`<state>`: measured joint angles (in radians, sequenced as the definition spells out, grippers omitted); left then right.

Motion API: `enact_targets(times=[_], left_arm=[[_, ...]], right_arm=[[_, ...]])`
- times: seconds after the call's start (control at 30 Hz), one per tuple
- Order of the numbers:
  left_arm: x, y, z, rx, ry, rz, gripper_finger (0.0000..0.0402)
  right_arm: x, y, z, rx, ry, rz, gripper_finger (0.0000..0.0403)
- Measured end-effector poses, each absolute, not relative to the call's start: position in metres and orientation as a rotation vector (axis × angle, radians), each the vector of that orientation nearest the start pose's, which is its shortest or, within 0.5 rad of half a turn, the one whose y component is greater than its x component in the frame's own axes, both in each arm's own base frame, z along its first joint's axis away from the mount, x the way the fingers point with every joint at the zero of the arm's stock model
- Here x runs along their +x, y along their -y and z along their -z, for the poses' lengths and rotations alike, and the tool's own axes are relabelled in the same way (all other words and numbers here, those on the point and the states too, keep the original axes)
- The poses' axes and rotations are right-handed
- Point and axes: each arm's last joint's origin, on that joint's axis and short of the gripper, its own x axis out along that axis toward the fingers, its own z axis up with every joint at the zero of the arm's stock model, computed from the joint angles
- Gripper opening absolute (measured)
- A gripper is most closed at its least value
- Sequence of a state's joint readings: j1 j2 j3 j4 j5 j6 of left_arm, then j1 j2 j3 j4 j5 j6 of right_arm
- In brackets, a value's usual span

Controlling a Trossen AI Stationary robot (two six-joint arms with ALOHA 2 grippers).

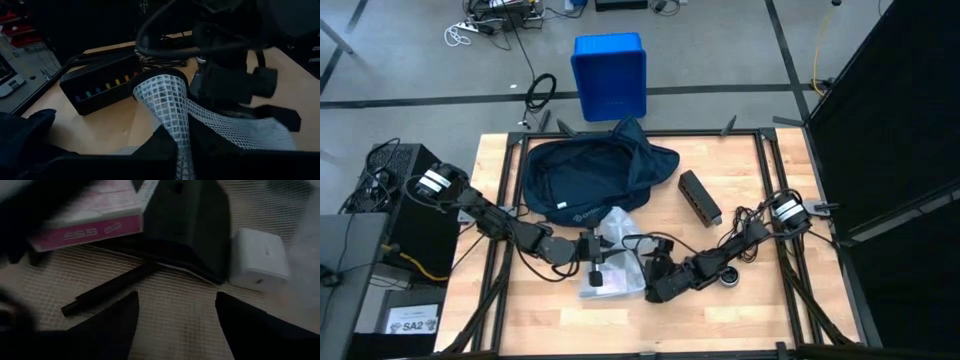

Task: Unpack backpack
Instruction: Remove the white charger adapter from the white mesh envelope

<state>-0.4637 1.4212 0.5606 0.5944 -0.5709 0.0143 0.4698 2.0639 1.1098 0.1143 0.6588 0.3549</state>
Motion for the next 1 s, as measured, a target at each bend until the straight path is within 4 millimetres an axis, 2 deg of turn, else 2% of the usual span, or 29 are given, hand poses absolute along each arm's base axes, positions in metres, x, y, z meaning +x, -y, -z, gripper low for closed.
enact_targets(times=[0.27, 0.47, 0.6, 0.83, 1.0], left_arm=[[0.252, 0.109, -0.192, 0.154, -0.249, -0.099, 0.0000], [0.253, 0.109, -0.193, 0.150, -0.241, -0.101, 0.0000], [0.253, 0.109, -0.195, 0.141, -0.222, -0.116, 0.0000], [0.254, 0.108, -0.198, 0.127, -0.194, -0.141, 0.0000], [0.253, 0.108, -0.196, 0.127, -0.204, -0.128, 0.0000]], right_arm=[[0.357, -0.161, -0.119, -0.058, -0.658, 0.335, 0.0206], [0.368, -0.171, -0.130, 0.090, -0.565, 0.145, 0.0201], [0.369, -0.176, -0.134, 0.057, -0.532, 0.075, 0.0215], [0.369, -0.176, -0.134, 0.048, -0.529, 0.075, 0.0260], [0.370, -0.175, -0.123, -0.041, -0.556, 0.094, 0.0276]])
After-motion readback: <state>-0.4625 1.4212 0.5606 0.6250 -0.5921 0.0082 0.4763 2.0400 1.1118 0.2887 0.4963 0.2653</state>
